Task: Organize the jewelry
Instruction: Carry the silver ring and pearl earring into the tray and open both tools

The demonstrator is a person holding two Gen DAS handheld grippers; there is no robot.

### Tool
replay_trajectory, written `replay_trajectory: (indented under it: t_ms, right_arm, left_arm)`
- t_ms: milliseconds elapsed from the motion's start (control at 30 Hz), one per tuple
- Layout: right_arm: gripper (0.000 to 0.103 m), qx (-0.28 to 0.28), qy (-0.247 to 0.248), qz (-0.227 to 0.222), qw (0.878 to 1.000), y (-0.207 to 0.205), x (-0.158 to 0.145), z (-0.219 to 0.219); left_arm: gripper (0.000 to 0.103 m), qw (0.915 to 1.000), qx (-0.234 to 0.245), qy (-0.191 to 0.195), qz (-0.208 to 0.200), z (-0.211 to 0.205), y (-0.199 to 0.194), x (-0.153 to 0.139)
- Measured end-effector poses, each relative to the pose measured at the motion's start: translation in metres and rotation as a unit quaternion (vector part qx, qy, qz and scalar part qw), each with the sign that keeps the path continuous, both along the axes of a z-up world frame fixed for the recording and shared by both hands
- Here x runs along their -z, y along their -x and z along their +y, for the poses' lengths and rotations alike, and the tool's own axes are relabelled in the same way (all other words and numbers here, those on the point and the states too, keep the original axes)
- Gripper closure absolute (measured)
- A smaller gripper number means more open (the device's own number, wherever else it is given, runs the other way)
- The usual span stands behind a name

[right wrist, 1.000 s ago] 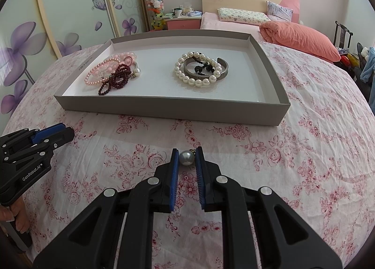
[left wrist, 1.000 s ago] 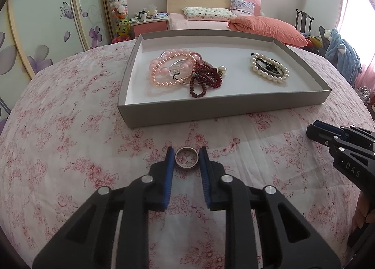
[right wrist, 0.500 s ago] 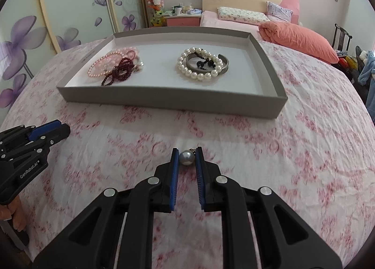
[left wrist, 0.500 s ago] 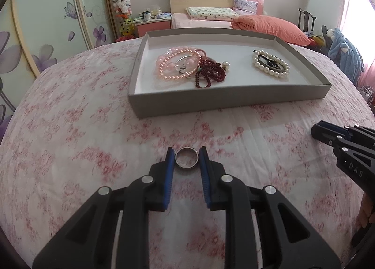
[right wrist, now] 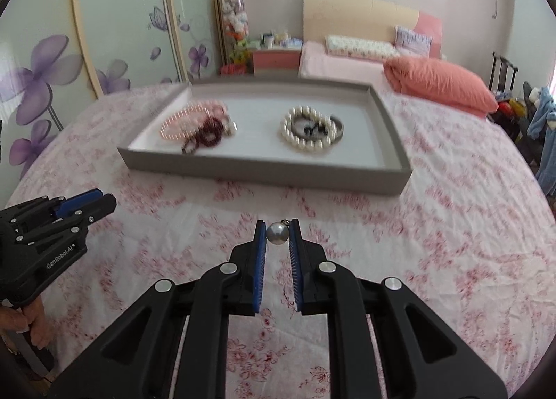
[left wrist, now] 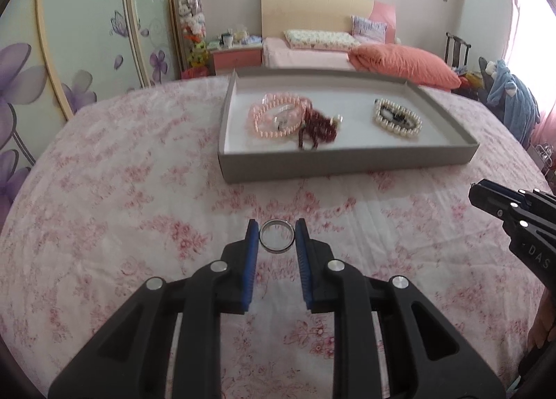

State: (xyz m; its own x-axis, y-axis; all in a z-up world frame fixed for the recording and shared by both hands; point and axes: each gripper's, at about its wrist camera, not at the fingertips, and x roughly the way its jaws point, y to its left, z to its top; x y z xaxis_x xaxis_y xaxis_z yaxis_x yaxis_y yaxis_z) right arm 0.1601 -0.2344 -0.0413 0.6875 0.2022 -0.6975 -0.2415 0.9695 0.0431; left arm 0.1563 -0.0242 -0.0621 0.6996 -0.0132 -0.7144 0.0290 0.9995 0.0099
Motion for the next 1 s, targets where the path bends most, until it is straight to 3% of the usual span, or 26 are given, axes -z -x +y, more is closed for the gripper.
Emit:
replay_trajectory:
  t_ms: [433,1000]
  right_arm:
    - [0.089,0.009,-0.010,-0.117,0.993,0.025,-0.039,0.003]
    - [0.089,0.020,-0.024,-0.192,0.981,0.021,-0.071,0.001]
  left_arm:
    - [0.081,0.9945,0.005,-0.019,-0.103,-0.017,0.024,-0.047]
    - [0.081,0.9871,0.009,0.003,-0.160,-0.019,0.011,-0.080]
